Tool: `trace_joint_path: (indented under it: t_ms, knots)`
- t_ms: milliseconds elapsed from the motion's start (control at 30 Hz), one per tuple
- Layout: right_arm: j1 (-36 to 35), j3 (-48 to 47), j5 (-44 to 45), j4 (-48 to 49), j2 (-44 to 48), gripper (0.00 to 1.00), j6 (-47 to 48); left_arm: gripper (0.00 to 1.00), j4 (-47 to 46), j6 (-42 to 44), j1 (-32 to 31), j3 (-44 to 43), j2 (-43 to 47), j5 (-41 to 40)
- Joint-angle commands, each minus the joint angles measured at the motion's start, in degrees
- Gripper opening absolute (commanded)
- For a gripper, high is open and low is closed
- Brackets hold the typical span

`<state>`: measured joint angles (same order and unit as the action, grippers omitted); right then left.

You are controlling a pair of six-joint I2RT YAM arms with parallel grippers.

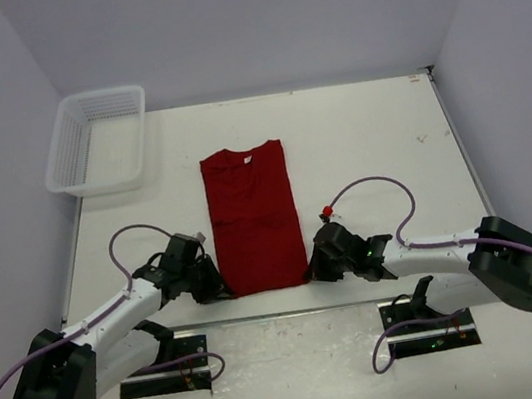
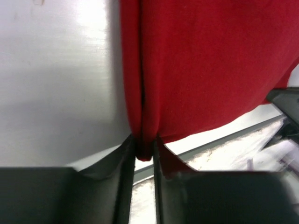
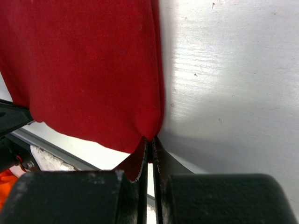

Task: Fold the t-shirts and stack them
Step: Grab one side of the 2/3 rectangular tshirt with both arms

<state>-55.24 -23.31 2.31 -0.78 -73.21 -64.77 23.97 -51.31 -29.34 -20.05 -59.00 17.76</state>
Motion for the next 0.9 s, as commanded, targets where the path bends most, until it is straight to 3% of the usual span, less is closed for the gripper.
trace_joint_path:
  t_ms: [0, 33, 367, 867]
  knots:
    - [-0.30, 2.39, 3.14, -7.84, -1.50, 0.00, 0.44, 0.09, 2.66, -0.19, -0.28, 1.77, -0.59, -0.71]
    - [-0.30, 2.39, 3.14, -7.75, -1.76, 0.00, 0.44, 0.00, 3.88, -0.19, -0.28, 1.34, -0.59, -1.67]
    - [-0.30, 1.60, 3.58, -8.27, -4.92, 0.00, 0.96, 0.00, 7.41, -1.07, -0.19, -0.86, 1.95, -5.27]
    - [-0.39, 2.13, 9.56, -16.71, 0.52, 0.00, -5.45, 0.00, 10.13, -1.51, -0.19, -1.48, 3.81, -6.77]
